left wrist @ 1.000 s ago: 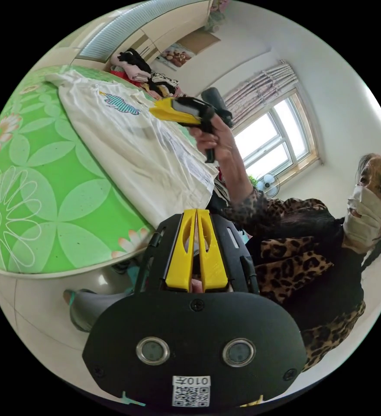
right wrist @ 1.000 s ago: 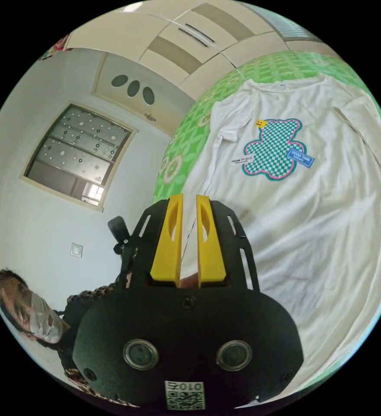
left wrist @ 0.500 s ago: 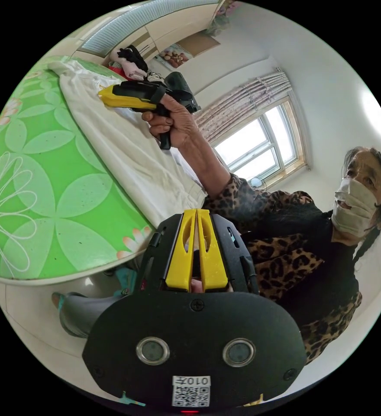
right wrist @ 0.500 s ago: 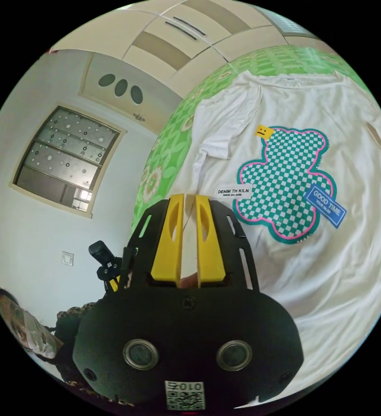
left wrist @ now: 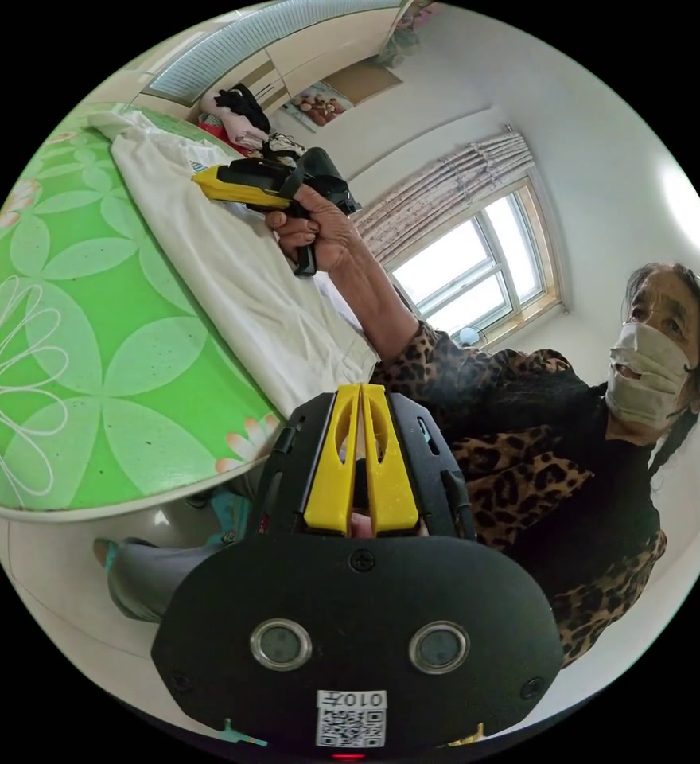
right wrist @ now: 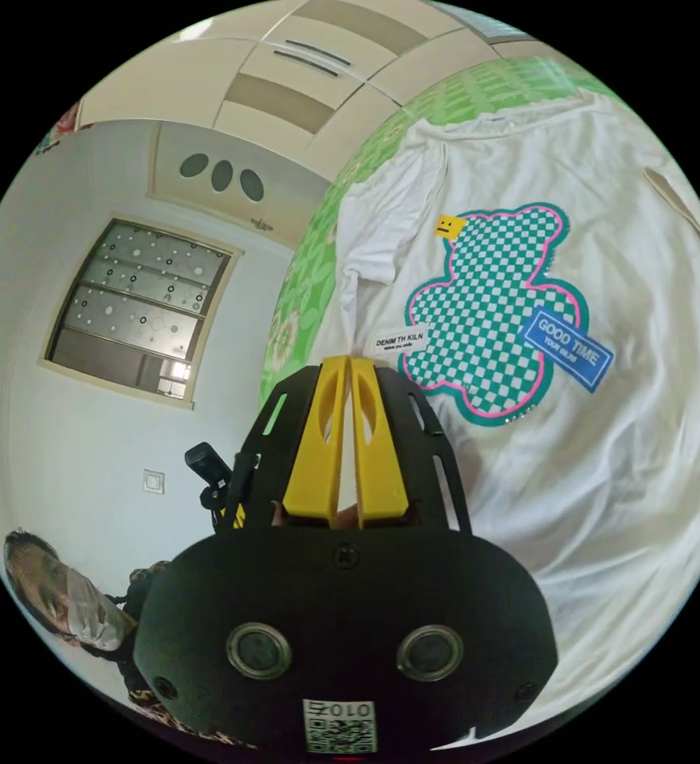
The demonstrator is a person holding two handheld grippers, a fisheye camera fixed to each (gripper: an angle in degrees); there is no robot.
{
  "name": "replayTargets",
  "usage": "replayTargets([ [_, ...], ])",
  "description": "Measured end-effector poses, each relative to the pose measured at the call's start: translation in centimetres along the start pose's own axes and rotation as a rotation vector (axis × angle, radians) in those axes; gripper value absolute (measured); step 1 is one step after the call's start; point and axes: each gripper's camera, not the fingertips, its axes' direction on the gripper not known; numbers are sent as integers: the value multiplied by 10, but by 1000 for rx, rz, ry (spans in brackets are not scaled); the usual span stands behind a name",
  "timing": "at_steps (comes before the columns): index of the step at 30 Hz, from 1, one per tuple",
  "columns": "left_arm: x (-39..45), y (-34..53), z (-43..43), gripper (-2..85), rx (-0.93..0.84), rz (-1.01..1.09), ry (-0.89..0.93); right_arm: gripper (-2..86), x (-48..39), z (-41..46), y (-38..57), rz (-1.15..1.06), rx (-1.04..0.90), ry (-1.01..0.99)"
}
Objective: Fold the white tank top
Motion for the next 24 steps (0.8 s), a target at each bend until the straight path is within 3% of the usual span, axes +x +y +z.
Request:
replayTargets([
  [8,18,-44,26,-1,-208,-15,-98,46,-1,-57,50,-41,56,-37],
  [13,66,-92,5,1,-231,169,-237,61,3,-154,150,-30,254,143],
  [18,56,-251,-10,15,-146,220,-483,82,5,-192,237,96,391,306],
  [24,-52,-486,46,79,-250,128,-296,84,20,-193,266,235,514,295],
])
